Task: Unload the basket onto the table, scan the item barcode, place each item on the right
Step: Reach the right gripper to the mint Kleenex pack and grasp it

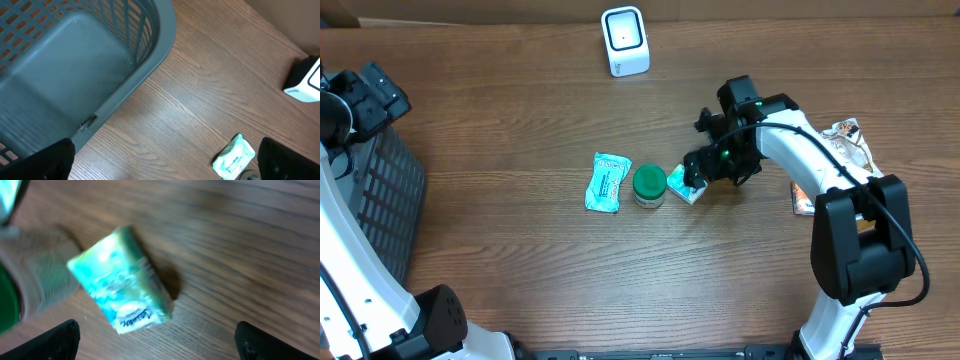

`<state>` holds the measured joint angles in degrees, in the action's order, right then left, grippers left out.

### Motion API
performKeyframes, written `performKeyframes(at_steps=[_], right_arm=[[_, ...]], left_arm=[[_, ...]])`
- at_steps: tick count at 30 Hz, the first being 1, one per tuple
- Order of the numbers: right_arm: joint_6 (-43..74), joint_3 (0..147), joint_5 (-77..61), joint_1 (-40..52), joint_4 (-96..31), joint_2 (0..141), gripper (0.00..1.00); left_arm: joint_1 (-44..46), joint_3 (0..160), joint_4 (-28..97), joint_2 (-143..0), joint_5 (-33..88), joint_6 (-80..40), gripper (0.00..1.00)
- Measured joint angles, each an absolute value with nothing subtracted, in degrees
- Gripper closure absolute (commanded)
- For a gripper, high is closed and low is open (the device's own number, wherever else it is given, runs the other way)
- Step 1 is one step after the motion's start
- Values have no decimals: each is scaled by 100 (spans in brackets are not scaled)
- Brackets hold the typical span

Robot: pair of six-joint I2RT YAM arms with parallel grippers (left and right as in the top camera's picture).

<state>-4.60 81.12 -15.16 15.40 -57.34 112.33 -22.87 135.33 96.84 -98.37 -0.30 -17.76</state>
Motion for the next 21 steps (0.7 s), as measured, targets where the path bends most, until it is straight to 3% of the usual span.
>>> performKeyframes(at_steps=[3, 5, 7, 8, 9, 10, 12, 21], right_arm=[[222, 8110, -1577, 1422, -5520, 11233, 0], [567, 8108, -1660, 1376, -5356, 11233, 11], [779, 8101, -1772, 1376, -5332, 11233, 30], [864, 8099, -1835, 1389, -5339, 11233, 57], [941, 8097, -1955, 1400, -5369, 11233, 70], [954, 8097, -2010, 1420, -5398, 11233, 81], [1059, 8097, -2123, 1498, -5535, 11233, 93], [2480, 7736, -2091, 2213, -5450, 11233, 96]], left_arm=[[-2287, 13533, 9686, -9837, -27, -1776, 0], [-2287, 13533, 9684, -9837, -30, -1776, 0], [-2287, 13533, 9686, -9837, -30, -1778, 0], [-2287, 13533, 9686, -9837, -30, -1776, 0], [-2287, 13533, 9684, -9837, -27, -1776, 0], [-2287, 13533, 9686, -9837, -30, -1776, 0], [-2287, 13533, 9686, -9837, -27, -1776, 0], [-2287, 13533, 9686, -9837, -27, -1776, 0]])
